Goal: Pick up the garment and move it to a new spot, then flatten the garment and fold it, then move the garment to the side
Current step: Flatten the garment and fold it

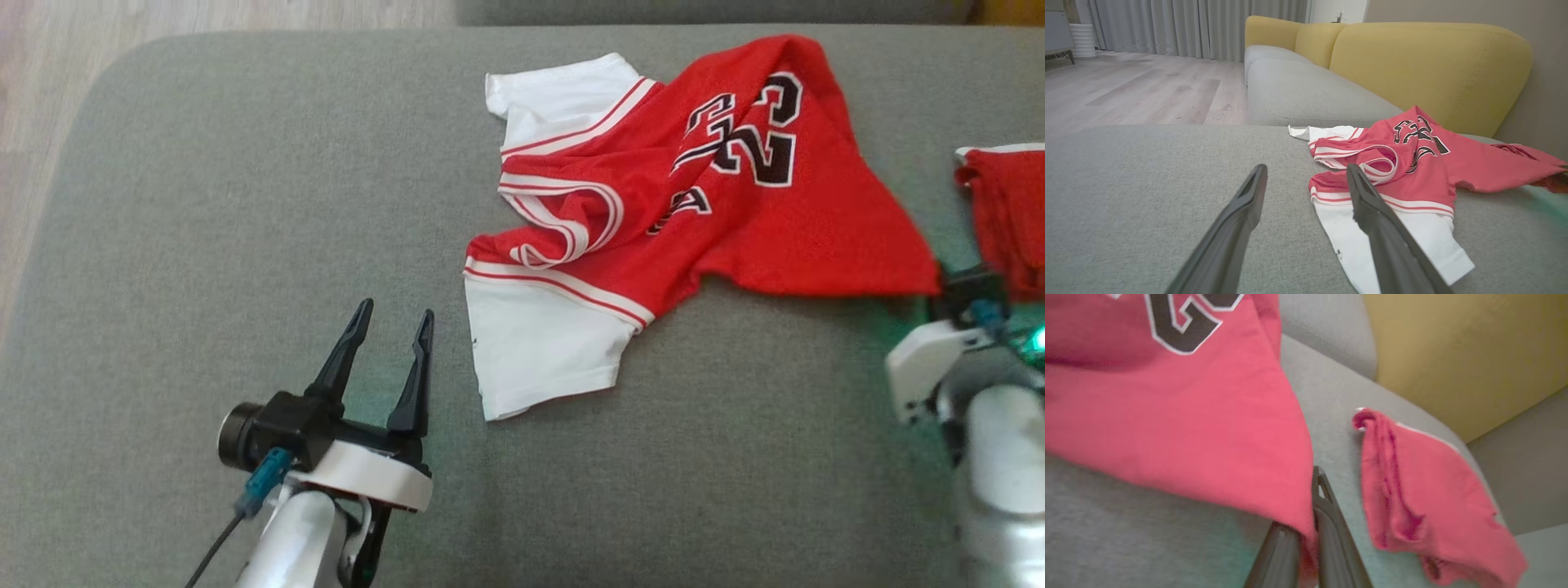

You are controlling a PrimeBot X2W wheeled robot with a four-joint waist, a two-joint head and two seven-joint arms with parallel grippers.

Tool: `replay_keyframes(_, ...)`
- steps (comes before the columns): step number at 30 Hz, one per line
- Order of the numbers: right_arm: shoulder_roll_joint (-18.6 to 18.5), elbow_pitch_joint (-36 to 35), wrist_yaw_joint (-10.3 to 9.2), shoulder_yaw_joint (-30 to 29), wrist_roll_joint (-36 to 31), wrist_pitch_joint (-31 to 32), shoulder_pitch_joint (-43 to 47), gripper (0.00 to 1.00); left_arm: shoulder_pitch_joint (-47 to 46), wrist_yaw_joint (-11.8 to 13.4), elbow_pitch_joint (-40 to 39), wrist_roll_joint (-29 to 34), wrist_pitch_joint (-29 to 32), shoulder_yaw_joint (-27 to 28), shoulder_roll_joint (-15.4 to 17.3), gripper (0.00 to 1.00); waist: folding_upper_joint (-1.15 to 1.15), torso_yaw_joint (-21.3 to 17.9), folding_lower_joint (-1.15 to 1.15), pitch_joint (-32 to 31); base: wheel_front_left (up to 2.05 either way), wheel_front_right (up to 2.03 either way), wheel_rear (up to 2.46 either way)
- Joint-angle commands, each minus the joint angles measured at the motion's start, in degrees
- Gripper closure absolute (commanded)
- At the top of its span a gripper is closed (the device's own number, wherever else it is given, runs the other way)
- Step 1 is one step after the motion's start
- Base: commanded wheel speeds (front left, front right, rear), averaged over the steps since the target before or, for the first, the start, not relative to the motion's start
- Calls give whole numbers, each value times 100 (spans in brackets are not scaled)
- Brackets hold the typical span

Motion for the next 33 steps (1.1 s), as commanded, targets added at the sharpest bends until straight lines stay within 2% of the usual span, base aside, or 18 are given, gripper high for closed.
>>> replay_keyframes(1, -216, -223, -5, 114, -105, -96, -287, 100, -164, 7, -159, -21, -37, 168, 13, 0, 0, -51, -1, -82, 0, 0, 0)
replay_keyframes(5, -565, -385, -5, 167, -340, -184, -437, 100, -103, 13, -174, -65, -37, 155, 13, 0, 0, -106, -1, -244, 0, 0, 0)
replay_keyframes(9, -713, -517, -5, 363, -482, -232, -366, 100, -32, 45, -195, -108, -37, 119, 13, 0, 0, -130, -1, -348, 0, 0, 0)
replay_keyframes(16, -449, -301, -5, 942, -402, -5, 289, 100, 66, 62, -217, -105, -37, 131, 13, 0, 0, -169, -1, -390, 0, 0, 0)
replay_keyframes(20, -382, -181, -5, 976, -283, 206, 553, 100, 72, 56, -211, -83, -37, 148, 13, 0, 0, -202, -1, -412, 0, 0, 0)
replay_keyframes(21, -354, -171, -5, 980, -235, 207, 588, 54, 72, 53, -208, -78, -37, 151, 13, 0, 0, -214, -1, -423, 0, 0, 0)
replay_keyframes(22, -354, -171, -5, 980, -235, 207, 588, 54, 72, 53, -208, -78, -37, 151, 13, 0, 0, -214, -1, -423, 0, 0, 0)
replay_keyframes(23, -331, -171, -5, 974, -186, 201, 611, 0, 74, 49, -206, -73, -37, 152, 13, 0, 0, -228, -1, -434, 0, 0, 0)
replay_keyframes(33, 99, -1006, -5, 423, 372, -220, 700, 0, 87, 27, -210, -32, -37, 201, 13, 0, 0, -412, -1, -567, 0, 0, 0)
